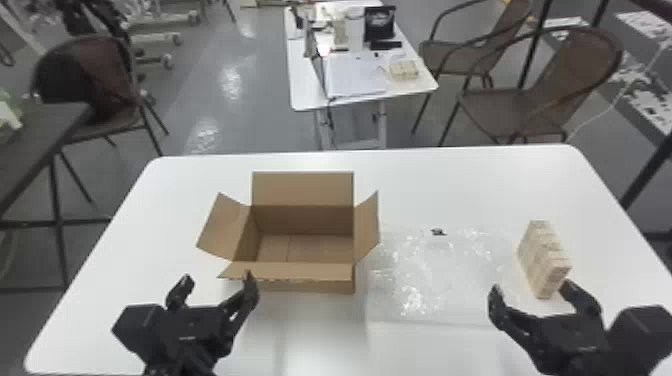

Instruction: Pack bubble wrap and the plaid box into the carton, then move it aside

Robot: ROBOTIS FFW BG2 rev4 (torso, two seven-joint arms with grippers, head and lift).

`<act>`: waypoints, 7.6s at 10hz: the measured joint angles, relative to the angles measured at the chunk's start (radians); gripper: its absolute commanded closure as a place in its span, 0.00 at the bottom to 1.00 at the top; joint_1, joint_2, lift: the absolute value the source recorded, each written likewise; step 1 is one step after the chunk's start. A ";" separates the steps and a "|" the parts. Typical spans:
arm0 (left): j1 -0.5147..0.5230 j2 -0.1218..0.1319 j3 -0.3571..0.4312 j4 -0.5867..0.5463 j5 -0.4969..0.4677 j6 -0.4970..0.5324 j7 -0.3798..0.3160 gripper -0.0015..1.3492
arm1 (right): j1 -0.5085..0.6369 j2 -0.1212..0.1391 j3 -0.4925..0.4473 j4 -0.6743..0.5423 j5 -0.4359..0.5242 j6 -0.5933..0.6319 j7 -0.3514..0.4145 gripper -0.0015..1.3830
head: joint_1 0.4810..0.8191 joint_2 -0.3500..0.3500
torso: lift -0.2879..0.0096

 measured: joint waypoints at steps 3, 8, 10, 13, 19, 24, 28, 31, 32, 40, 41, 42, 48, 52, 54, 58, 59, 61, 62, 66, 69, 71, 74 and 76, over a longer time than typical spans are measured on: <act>-0.005 0.001 0.008 0.000 -0.001 0.000 0.000 0.15 | -0.001 0.000 0.000 -0.004 0.015 -0.001 0.000 0.05 | 0.63 0.68 | 0.75; -0.010 -0.001 0.009 0.000 0.001 0.002 0.000 0.15 | 0.000 0.000 0.000 -0.005 0.014 0.002 0.000 0.05 | 0.63 0.68 | 0.75; -0.012 -0.001 0.010 0.000 0.004 0.004 -0.003 0.15 | 0.000 0.000 0.000 -0.003 0.013 0.003 0.000 0.05 | 0.63 0.68 | 0.75; -0.056 -0.001 0.060 0.000 0.071 0.085 -0.074 0.15 | 0.000 0.000 0.000 -0.002 0.011 0.010 0.000 0.05 | 0.63 0.70 | 0.75; -0.255 -0.006 0.222 0.131 0.265 0.319 -0.284 0.16 | -0.020 0.000 0.016 0.014 0.007 0.018 0.000 0.05 | 0.63 0.76 | 0.75; -0.371 0.043 0.267 0.264 0.277 0.356 -0.346 0.17 | -0.037 0.000 0.027 0.028 -0.001 0.025 0.007 0.06 | 0.63 0.81 | 0.75; -0.447 0.060 0.270 0.355 0.250 0.369 -0.398 0.70 | -0.056 0.000 0.036 0.041 -0.001 0.038 0.022 0.06 | 0.63 0.81 | 0.75; -0.452 0.070 0.272 0.359 0.216 0.364 -0.402 0.90 | -0.057 0.000 0.037 0.041 0.000 0.042 0.023 0.06 | 0.63 0.81 | 0.75; -0.450 0.068 0.270 0.359 0.210 0.359 -0.402 0.90 | -0.057 0.000 0.037 0.041 0.000 0.043 0.023 0.06 | 0.63 0.81 | 0.75; -0.444 0.051 0.264 0.357 0.221 0.331 -0.407 0.90 | -0.191 0.035 0.100 -0.008 -0.001 0.439 -0.116 0.06 | 0.63 0.84 | 0.75; -0.446 0.050 0.262 0.357 0.224 0.331 -0.406 0.90 | -0.237 0.035 0.111 0.011 -0.032 0.528 -0.126 0.06 | 0.63 0.84 | 0.75; -0.447 0.049 0.259 0.357 0.226 0.332 -0.406 0.90 | -0.283 0.035 0.122 0.023 -0.044 0.626 -0.134 0.06 | 0.63 0.85 | 0.75; -0.457 0.045 0.237 0.357 0.235 0.325 -0.405 0.90 | -0.505 0.035 0.174 0.228 -0.138 0.878 -0.252 0.09 | 0.63 0.86 | 0.75; -0.463 0.044 0.234 0.357 0.240 0.318 -0.405 0.90 | -0.592 0.035 0.196 0.400 -0.140 0.904 -0.252 0.58 | 0.63 0.86 | 0.75; -0.462 0.044 0.233 0.357 0.244 0.318 -0.405 0.90 | -0.592 0.035 0.198 0.396 -0.140 0.904 -0.251 0.70 | 0.63 0.86 | 0.75; -0.461 0.044 0.233 0.357 0.251 0.314 -0.405 0.90 | -0.567 0.033 0.198 0.307 -0.144 0.905 -0.224 0.82 | 0.63 0.87 | 0.75; -0.460 0.044 0.233 0.357 0.252 0.312 -0.405 0.90 | -0.555 0.025 0.198 0.275 -0.144 0.904 -0.214 0.82 | 0.63 0.87 | 0.75; -0.456 0.044 0.236 0.357 0.257 0.309 -0.405 0.90 | -0.536 0.011 0.198 0.241 -0.161 0.903 -0.209 0.88 | 0.63 0.88 | 0.75; -0.455 0.044 0.237 0.357 0.258 0.307 -0.405 0.90 | -0.521 0.009 0.197 0.212 -0.162 0.903 -0.212 0.88 | 0.63 0.88 | 0.75; -0.449 0.044 0.244 0.357 0.265 0.302 -0.405 0.90 | -0.430 0.011 0.154 0.014 -0.154 0.893 -0.250 0.88 | 0.63 0.86 | 0.75; -0.446 0.041 0.249 0.357 0.268 0.298 -0.405 0.90 | -0.389 0.011 0.123 -0.162 -0.158 0.877 -0.270 0.88 | 0.63 0.83 | 0.75; -0.446 0.038 0.250 0.357 0.269 0.298 -0.403 0.90 | -0.389 0.011 0.119 -0.230 -0.210 0.864 -0.269 0.88 | 0.63 0.84 | 0.75; -0.445 0.032 0.250 0.358 0.267 0.299 -0.395 0.90 | -0.449 0.010 0.139 -0.248 -0.351 0.835 -0.192 0.88 | 0.63 0.89 | 0.75; -0.449 0.030 0.243 0.360 0.262 0.296 -0.389 0.90 | -0.527 0.010 0.175 -0.173 -0.456 0.825 -0.128 0.88 | 0.61 0.96 | 0.75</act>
